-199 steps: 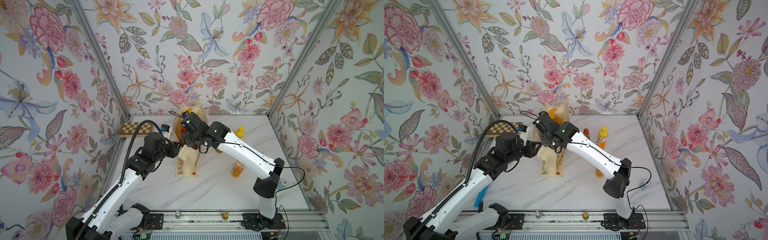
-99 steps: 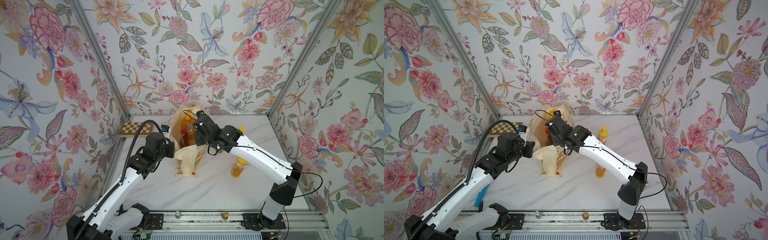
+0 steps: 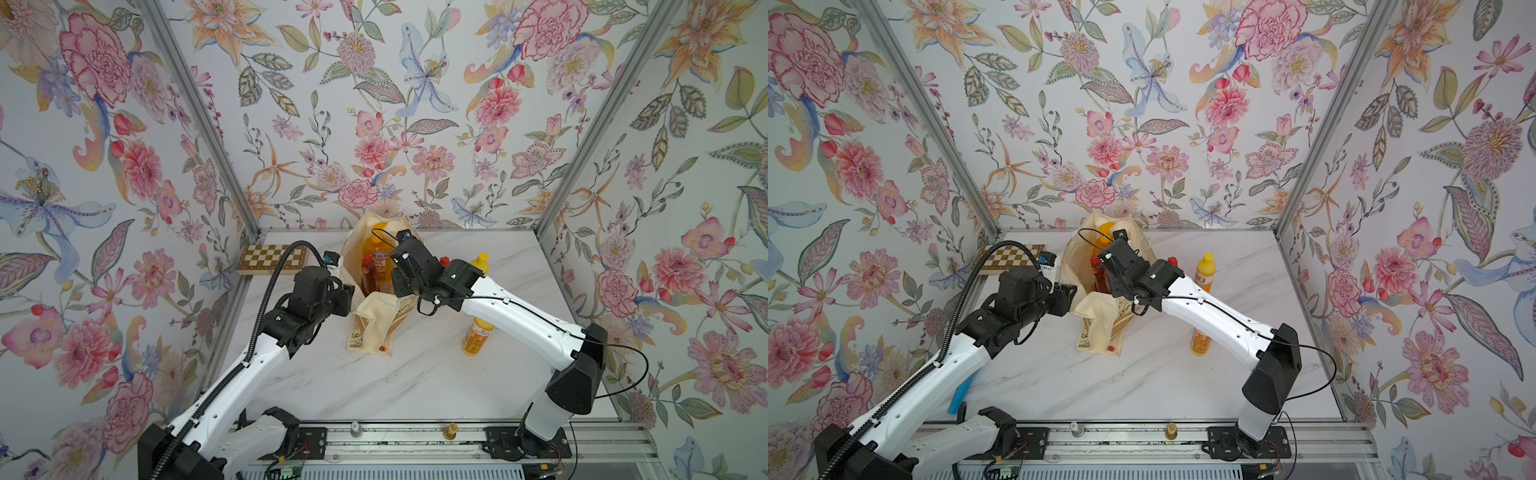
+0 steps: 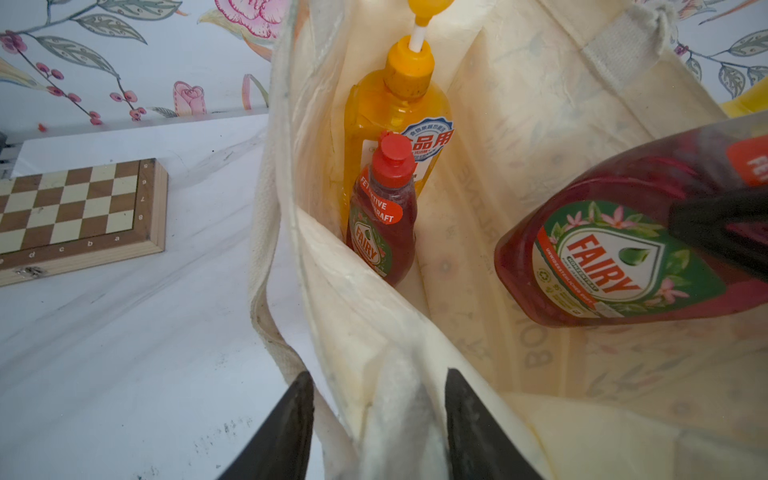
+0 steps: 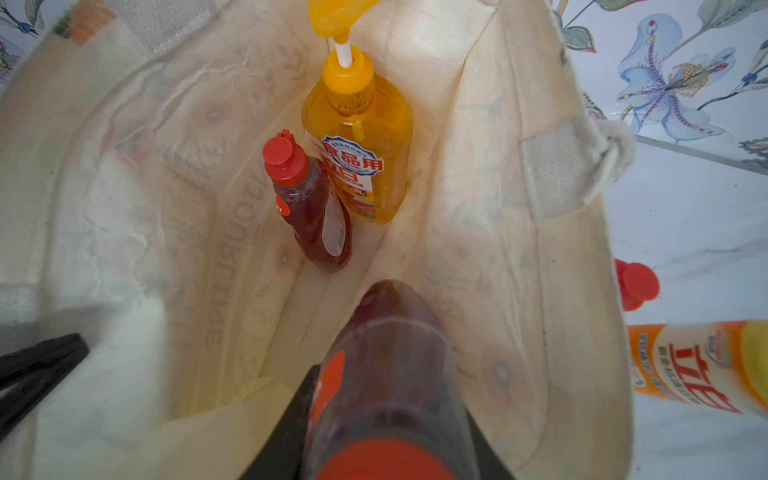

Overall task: Pack dish soap into the shopping bag
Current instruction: Place the bottle of dish soap in the shopping bag.

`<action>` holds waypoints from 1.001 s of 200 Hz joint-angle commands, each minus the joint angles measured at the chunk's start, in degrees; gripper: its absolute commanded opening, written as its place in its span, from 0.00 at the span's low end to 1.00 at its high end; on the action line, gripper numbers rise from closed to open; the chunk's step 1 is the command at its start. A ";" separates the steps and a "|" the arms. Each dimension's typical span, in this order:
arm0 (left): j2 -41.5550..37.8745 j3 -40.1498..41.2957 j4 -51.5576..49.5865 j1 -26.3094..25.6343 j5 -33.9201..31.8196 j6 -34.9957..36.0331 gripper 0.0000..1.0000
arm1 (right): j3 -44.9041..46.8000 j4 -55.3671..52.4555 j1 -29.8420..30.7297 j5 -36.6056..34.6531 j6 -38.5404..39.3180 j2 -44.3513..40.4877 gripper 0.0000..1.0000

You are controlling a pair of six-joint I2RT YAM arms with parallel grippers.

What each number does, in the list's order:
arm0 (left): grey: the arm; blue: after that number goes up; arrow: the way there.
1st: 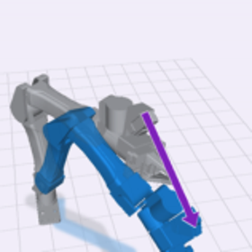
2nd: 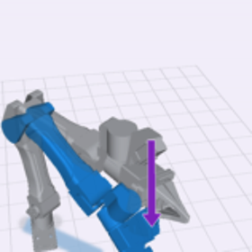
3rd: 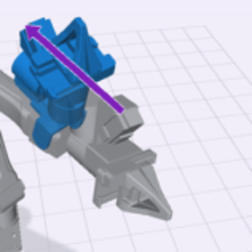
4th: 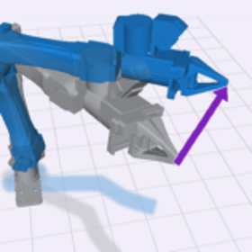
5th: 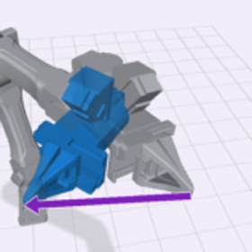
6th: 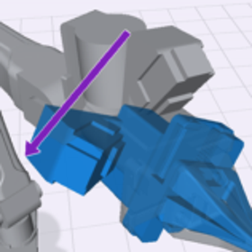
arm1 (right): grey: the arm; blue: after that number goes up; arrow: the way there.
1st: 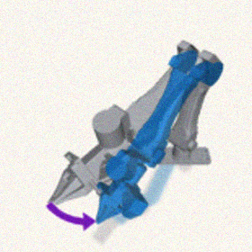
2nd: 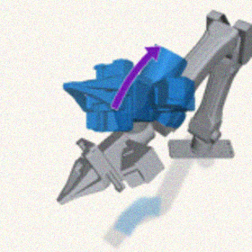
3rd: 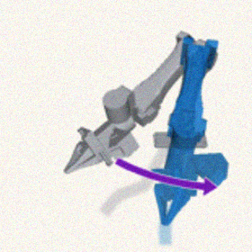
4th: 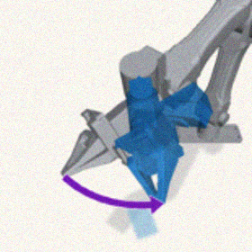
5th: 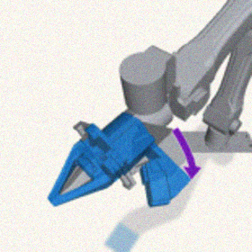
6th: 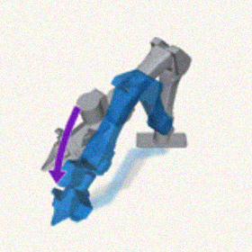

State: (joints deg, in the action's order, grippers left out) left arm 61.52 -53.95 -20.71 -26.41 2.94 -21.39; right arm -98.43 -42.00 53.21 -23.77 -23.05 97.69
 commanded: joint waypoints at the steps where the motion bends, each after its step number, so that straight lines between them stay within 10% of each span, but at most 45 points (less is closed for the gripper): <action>1: -0.85 -2.56 0.23 0.40 2.60 -1.11 0.60 | -1.71 4.21 0.03 -1.02 1.48 -1.18 0.00; 63: -5.84 -5.50 0.47 0.34 7.39 -5.39 0.93 | -4.07 4.20 0.33 0.72 2.19 0.03 0.00; 120: -3.03 -4.87 -1.52 0.23 15.55 -3.38 0.98 | -5.96 4.56 0.35 2.49 2.36 0.81 0.00; 200: -12.77 -4.93 3.29 0.19 14.68 23.13 0.97 | -6.91 4.56 0.12 3.70 2.14 1.28 0.00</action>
State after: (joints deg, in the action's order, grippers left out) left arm 52.29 -59.29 -23.03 -26.37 15.77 -11.07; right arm -101.69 -41.74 53.28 -19.64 -21.43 99.39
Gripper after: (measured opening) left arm 0.989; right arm 0.373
